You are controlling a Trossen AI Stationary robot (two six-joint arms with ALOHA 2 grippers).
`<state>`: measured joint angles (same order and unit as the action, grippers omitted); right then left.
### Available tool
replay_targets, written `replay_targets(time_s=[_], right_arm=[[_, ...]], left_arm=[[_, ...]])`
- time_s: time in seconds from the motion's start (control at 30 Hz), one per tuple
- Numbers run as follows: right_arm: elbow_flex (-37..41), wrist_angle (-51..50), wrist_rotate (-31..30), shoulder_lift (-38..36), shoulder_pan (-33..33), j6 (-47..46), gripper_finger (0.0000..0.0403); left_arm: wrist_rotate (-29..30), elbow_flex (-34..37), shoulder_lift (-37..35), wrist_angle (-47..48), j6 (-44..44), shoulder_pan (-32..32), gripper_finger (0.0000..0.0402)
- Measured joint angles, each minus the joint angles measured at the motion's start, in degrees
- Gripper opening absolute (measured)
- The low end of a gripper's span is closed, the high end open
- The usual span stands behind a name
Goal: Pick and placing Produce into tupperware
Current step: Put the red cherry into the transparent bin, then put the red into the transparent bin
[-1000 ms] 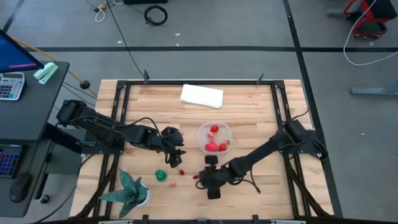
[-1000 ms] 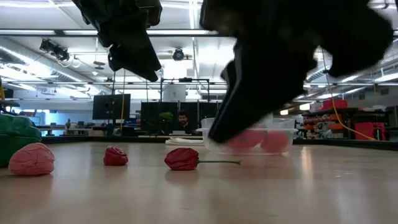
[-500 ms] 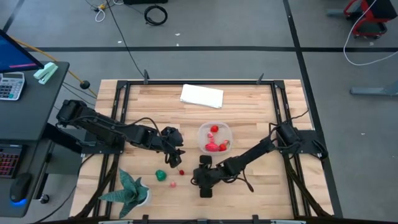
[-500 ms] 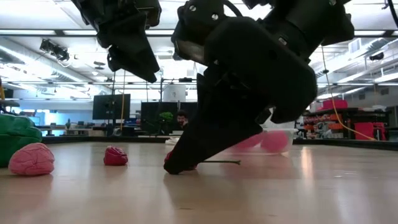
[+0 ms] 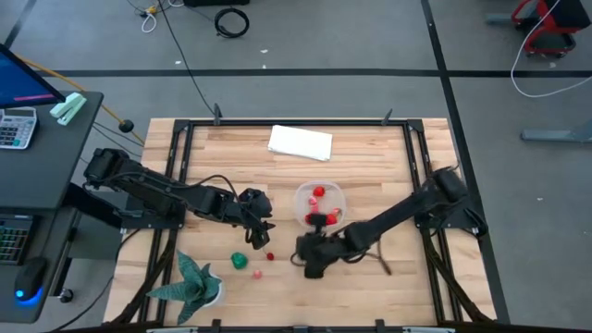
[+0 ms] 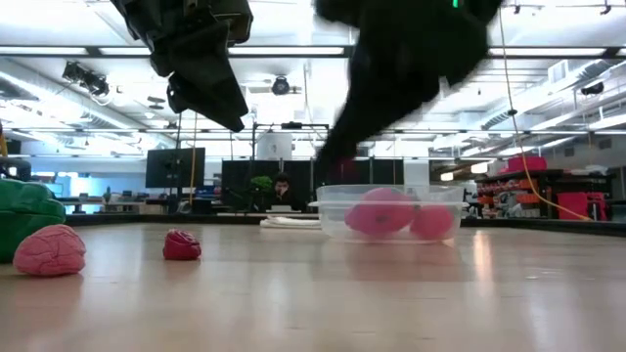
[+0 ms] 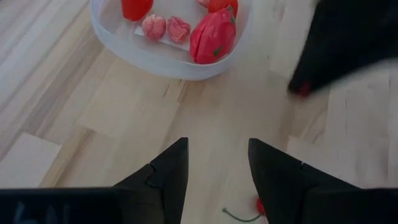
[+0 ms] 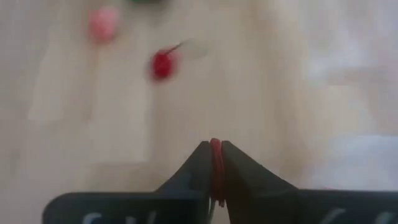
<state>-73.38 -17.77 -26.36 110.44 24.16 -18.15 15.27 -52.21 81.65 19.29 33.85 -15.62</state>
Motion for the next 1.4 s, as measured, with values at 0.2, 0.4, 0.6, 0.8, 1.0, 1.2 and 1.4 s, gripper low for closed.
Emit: replay_targets(time_s=[0.2,0.4,0.6,0.8,1.0,1.2,1.4], right_arm=[[0.02,-14.6,-13.19,-10.97,-0.36,-1.72,0.0012],[2.27,-19.95,-10.87,-14.81,-4.69,-3.61,0.0059],[10.1,-15.63,-7.84,-12.65,-9.21,-5.18,0.0143],[15.04,-11.34,-8.24,-12.38,-11.66,-7.85,0.0193],[13.22,-10.69,-8.05,-12.62,-9.67,-8.14,0.0201],[12.84,-10.88,-7.83,-12.64,-5.54,-9.3,0.0187],[12.94,-10.85,-7.81,-12.67,-2.61,-10.21,0.0177]], left_arm=[[-0.02,0.0,0.0,0.3,2.96,0.0,0.0172],[-3.03,-0.02,1.43,1.04,-0.3,-3.04,0.0179],[-2.87,-0.02,4.98,0.76,3.13,-6.66,0.0185],[-2.03,-0.02,6.68,1.19,8.75,-6.88,0.018],[-6.13,-0.05,8.02,0.7,8.52,-7.58,0.0181],[-6.62,-0.02,11.44,0.68,8.34,-9.59,0.0195],[-7.01,0.0,16.88,-5.29,0.83,-10.73,0.0216]])
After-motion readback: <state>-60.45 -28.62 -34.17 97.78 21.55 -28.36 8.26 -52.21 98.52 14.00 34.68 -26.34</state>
